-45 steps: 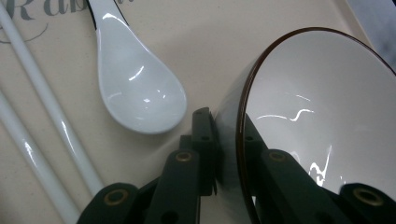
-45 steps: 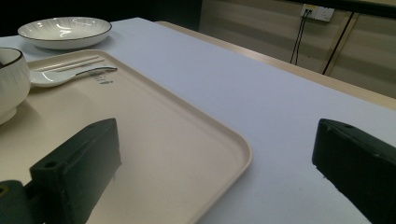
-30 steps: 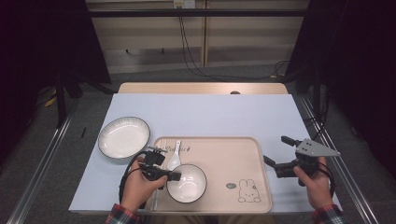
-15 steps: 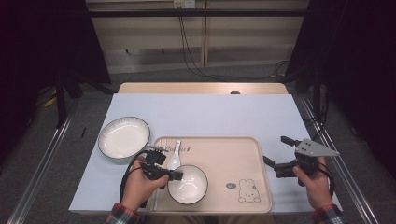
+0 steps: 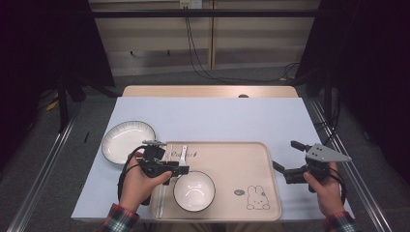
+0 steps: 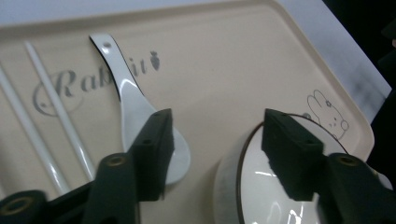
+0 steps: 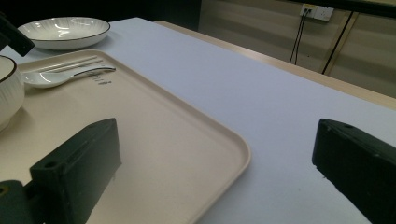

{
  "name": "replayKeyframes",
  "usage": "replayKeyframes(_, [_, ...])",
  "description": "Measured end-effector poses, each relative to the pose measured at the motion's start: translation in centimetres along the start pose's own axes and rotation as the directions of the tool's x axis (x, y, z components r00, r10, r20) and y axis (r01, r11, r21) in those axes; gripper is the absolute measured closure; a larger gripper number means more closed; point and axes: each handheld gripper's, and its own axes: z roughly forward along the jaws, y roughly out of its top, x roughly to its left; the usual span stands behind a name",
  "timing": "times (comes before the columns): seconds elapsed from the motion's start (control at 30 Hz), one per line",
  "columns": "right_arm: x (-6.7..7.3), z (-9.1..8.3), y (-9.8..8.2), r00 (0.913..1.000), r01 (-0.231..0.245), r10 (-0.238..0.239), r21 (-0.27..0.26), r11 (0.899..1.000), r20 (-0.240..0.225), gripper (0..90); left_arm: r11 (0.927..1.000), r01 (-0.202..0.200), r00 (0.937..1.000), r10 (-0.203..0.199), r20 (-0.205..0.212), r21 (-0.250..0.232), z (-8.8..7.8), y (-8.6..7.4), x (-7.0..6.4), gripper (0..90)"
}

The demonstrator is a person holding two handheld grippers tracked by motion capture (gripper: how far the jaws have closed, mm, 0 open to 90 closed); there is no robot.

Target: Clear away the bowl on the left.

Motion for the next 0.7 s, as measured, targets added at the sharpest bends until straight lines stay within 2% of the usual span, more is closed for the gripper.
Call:
replayKeyframes(0.03, [0.0, 0.0, 0.0, 1.0, 0.001, -0.001, -0.001, 1.0, -0.001, 0.4, 0.9997, 0.003, 1.0, -0.003, 0.0, -0.023, -0.1, 0.1, 0.1, 39.3])
replayKeyframes(0.1, [0.0, 0.0, 0.0, 1.0, 0.0, 0.0, -0.002, 1.0, -0.004, 0.4, 0.9993, 0.002, 0.9999, -0.003, -0.012, -0.038, -0.4, 0.2, 0.3, 33.3])
replayKeyframes(0.17, [0.0, 0.0, 0.0, 1.0, 0.0, 0.0, -0.001, 1.0, 0.0, 0.4, 0.9983, -0.003, 0.9997, 0.002, -0.025, -0.058, -0.7, 0.3, 0.7, 30.5])
replayKeyframes(0.27, [0.0, 0.0, 0.0, 1.0, 0.0, 0.0, -0.003, 1.0, -0.004, 0.4, 0.9975, 0.013, 0.9987, -0.017, -0.048, -0.069, -1.0, 0.4, 1.1, 24.1])
replayKeyframes(0.33, [-0.1, 0.0, 0.0, 1.0, 0.0, 0.0, -0.001, 1.0, -0.005, 0.4, 0.9965, 0.02, 0.9976, -0.025, -0.065, -0.081, -1.3, 0.4, 1.5, 23.5])
replayKeyframes(0.43, [-0.1, -0.1, 0.0, 1.0, -0.003, 0.003, 0.0, 1.0, -0.009, 0.4, 0.9956, 0.008, 0.9948, -0.017, -0.1, -0.093, -1.6, 0.4, 2.0, 20.7])
replayKeyframes(0.53, [-0.1, 0.0, 0.0, 1.0, -0.001, 0.001, -0.005, 1.0, -0.005, 0.4, 0.994, 0.026, 0.993, -0.038, -0.112, -0.106, -1.9, 0.3, 2.6, 19.1])
replayKeyframes(0.57, [-0.1, 0.0, 0.0, 1.0, -0.002, 0.002, -0.006, 1.0, -0.006, 0.4, 0.9936, 0.026, 0.9899, -0.041, -0.136, -0.11, -2.0, 0.3, 2.8, 18.7])
replayKeyframes(0.6, [-0.1, 0.0, 0.0, 1.0, -0.001, 0.001, -0.005, 1.0, -0.006, 0.4, 0.9949, 0.011, 0.9865, -0.027, -0.162, -0.1, -2.1, 0.3, 3.0, 18.1])
replayKeyframes(0.67, [-0.1, -0.1, 0.0, 1.0, -0.005, 0.005, 0.002, 1.0, -0.004, 0.4, 0.9938, 0.033, 0.9856, -0.05, -0.161, -0.106, -2.3, 0.2, 3.5, 17.4])
replayKeyframes(0.7, [-0.1, -0.1, 0.0, 1.0, -0.003, 0.003, 0.002, 1.0, -0.003, 0.4, 0.9936, 0.029, 0.9838, -0.048, -0.173, -0.109, -2.4, 0.1, 3.7, 17.2])
